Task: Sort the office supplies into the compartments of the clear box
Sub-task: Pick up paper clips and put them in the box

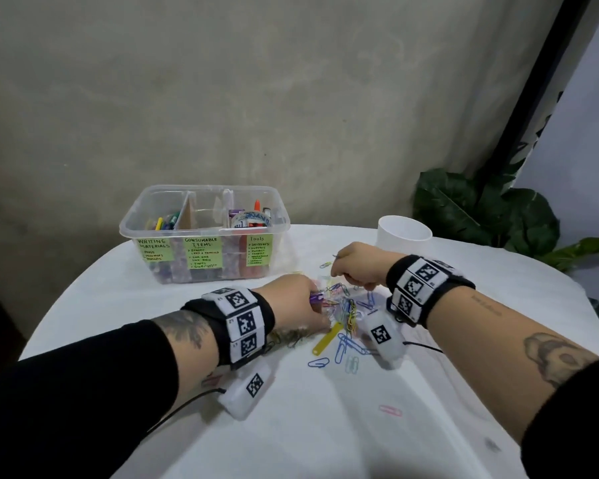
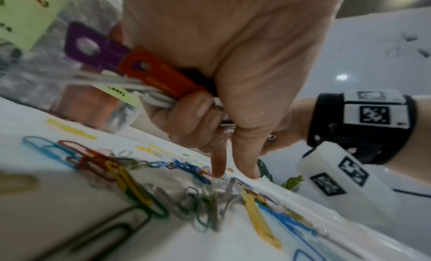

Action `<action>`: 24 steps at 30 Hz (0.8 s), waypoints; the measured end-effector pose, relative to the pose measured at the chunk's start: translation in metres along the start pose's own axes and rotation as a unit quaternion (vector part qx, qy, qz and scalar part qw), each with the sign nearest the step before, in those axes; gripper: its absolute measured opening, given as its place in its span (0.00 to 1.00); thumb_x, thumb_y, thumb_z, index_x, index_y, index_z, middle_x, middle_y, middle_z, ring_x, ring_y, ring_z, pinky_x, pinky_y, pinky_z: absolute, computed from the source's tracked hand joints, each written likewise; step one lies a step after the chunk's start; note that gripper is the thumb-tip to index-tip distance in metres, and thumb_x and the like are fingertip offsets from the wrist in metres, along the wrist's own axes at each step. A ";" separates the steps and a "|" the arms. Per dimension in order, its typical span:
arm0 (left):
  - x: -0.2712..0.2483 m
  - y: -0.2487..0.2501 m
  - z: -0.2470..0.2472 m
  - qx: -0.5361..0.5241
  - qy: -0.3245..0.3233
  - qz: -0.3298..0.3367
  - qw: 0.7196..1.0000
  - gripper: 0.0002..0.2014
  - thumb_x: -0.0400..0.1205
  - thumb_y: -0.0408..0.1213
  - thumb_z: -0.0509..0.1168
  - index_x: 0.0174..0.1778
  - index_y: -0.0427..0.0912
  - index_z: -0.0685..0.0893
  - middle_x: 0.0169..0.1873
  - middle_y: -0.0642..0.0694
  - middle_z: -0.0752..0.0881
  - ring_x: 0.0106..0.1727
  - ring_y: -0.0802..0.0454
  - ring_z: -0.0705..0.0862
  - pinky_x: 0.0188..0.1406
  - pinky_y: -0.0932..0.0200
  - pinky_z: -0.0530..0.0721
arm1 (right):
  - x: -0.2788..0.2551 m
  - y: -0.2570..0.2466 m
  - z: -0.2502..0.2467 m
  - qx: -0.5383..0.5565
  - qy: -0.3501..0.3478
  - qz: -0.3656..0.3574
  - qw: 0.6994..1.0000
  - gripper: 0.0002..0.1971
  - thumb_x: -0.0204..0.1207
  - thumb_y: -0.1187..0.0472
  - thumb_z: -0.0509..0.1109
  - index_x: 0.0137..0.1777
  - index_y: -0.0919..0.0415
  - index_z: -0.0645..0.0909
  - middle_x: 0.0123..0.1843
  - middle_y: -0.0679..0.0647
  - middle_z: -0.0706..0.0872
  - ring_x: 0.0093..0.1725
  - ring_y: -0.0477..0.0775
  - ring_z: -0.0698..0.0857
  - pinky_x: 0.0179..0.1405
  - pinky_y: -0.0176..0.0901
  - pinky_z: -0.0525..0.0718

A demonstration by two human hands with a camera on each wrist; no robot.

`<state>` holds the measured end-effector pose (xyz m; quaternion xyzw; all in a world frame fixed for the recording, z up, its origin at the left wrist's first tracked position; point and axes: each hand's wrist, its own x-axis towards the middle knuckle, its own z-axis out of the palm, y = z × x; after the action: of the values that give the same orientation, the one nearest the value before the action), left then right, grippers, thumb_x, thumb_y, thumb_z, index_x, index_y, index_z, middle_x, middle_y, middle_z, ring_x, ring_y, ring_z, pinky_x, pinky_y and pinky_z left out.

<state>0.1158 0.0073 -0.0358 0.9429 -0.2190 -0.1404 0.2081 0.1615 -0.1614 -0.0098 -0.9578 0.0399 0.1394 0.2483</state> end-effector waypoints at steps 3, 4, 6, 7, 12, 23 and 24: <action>0.005 0.008 0.006 0.095 -0.016 0.002 0.995 0.21 0.69 0.56 0.77 0.45 0.41 0.87 0.40 0.43 0.88 0.42 0.45 0.85 0.39 0.56 0.81 | -0.014 0.020 0.002 -0.001 -0.019 0.007 1.000 0.08 0.79 0.63 0.65 0.51 0.68 0.81 0.26 0.59 0.77 0.22 0.56 0.71 0.21 0.38 0.71; 0.006 0.010 0.006 0.123 -0.019 -0.001 0.992 0.22 0.70 0.55 0.77 0.47 0.39 0.87 0.40 0.43 0.87 0.41 0.45 0.84 0.39 0.56 0.81 | -0.018 0.026 0.003 0.007 -0.025 0.007 1.000 0.07 0.80 0.63 0.65 0.50 0.68 0.81 0.25 0.60 0.78 0.21 0.55 0.71 0.21 0.38 0.71; 0.008 0.015 0.008 0.175 -0.021 -0.004 0.984 0.22 0.73 0.53 0.75 0.50 0.36 0.86 0.39 0.43 0.84 0.39 0.45 0.81 0.37 0.56 0.79 | -0.025 0.035 0.005 0.024 -0.030 0.005 0.999 0.08 0.82 0.63 0.63 0.50 0.68 0.81 0.27 0.60 0.81 0.21 0.55 0.73 0.21 0.38 0.72; 0.008 0.016 0.009 0.192 -0.025 -0.005 0.981 0.20 0.76 0.51 0.73 0.51 0.36 0.86 0.38 0.43 0.82 0.38 0.45 0.80 0.36 0.58 0.77 | -0.028 0.038 0.006 0.034 -0.027 0.002 0.999 0.08 0.82 0.64 0.62 0.51 0.67 0.81 0.28 0.59 0.82 0.22 0.55 0.74 0.21 0.38 0.73; 0.001 0.017 0.008 0.180 -0.037 -0.025 0.983 0.18 0.82 0.47 0.64 0.52 0.34 0.87 0.35 0.45 0.80 0.37 0.47 0.77 0.32 0.60 0.74 | -0.046 0.030 0.014 0.015 -0.005 -0.058 0.998 0.08 0.81 0.60 0.68 0.50 0.62 0.86 0.29 0.49 0.80 0.25 0.50 0.75 0.24 0.40 0.80; -0.024 -0.017 -0.019 -0.399 0.086 -0.127 0.904 0.09 0.84 0.37 0.62 0.47 0.34 0.81 0.36 0.39 0.80 0.24 0.50 0.71 0.21 0.62 0.69 | -0.068 -0.005 0.042 -0.151 -0.100 -0.159 0.970 0.11 0.66 0.59 0.83 0.45 0.61 0.87 0.31 0.47 0.81 0.29 0.46 0.78 0.32 0.41 0.79; -0.029 -0.018 -0.020 -0.471 0.092 -0.136 0.867 0.07 0.85 0.35 0.61 0.48 0.34 0.80 0.36 0.39 0.80 0.24 0.51 0.70 0.18 0.63 0.67 | -0.069 -0.006 0.044 -0.155 -0.105 -0.155 0.970 0.09 0.68 0.61 0.81 0.46 0.63 0.87 0.31 0.48 0.83 0.29 0.47 0.80 0.35 0.44 0.83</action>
<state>0.1047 0.0425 -0.0213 0.7620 0.0233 -0.1662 0.6254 0.0852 -0.1346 -0.0238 -0.9591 -0.1574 0.2031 0.1185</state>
